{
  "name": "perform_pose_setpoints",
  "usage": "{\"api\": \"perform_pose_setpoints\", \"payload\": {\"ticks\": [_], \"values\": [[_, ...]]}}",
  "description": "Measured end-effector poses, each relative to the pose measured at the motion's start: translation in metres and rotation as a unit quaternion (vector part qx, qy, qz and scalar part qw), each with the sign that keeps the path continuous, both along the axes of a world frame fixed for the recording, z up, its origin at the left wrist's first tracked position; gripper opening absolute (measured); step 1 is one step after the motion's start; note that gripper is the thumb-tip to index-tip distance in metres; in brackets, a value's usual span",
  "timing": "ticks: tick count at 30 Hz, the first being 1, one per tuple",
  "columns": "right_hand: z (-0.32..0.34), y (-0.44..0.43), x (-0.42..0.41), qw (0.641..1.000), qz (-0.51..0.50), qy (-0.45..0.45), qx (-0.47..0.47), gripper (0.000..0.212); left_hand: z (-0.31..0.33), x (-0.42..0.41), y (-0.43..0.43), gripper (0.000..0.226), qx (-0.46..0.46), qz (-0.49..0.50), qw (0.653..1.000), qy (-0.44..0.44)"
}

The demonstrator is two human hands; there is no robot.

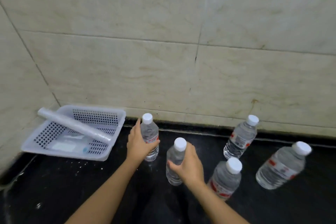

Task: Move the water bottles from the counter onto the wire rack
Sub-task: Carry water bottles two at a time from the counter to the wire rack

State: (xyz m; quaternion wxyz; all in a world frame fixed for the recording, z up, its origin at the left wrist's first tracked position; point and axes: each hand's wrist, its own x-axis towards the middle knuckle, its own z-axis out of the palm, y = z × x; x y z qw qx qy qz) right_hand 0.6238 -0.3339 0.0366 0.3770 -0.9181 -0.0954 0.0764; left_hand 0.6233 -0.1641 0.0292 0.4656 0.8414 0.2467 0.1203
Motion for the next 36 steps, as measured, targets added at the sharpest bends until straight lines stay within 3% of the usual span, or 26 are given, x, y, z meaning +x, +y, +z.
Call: {"api": "perform_pose_setpoints", "payload": {"ticks": [5,24,32,36], "values": [[0.005,0.015,0.010,0.998,-0.058,0.020,0.004,0.056,-0.013,0.023,0.013,0.062,-0.098,-0.031,0.993,-0.059],[0.001,0.025,-0.053,0.984,-0.171,-0.029,-0.035,0.058,-0.017,-0.049,0.031,0.075,-0.113,-0.247,0.962,0.000],[-0.016,-0.011,-0.121,0.976,-0.204,-0.075,0.020,0.066,-0.014,-0.117,0.024,0.074,-0.130,-0.247,0.960,0.004],[-0.021,-0.055,-0.169,0.961,-0.262,-0.053,0.076,0.056,-0.016,-0.173,0.007,0.068,-0.129,-0.176,0.975,-0.035]]}}
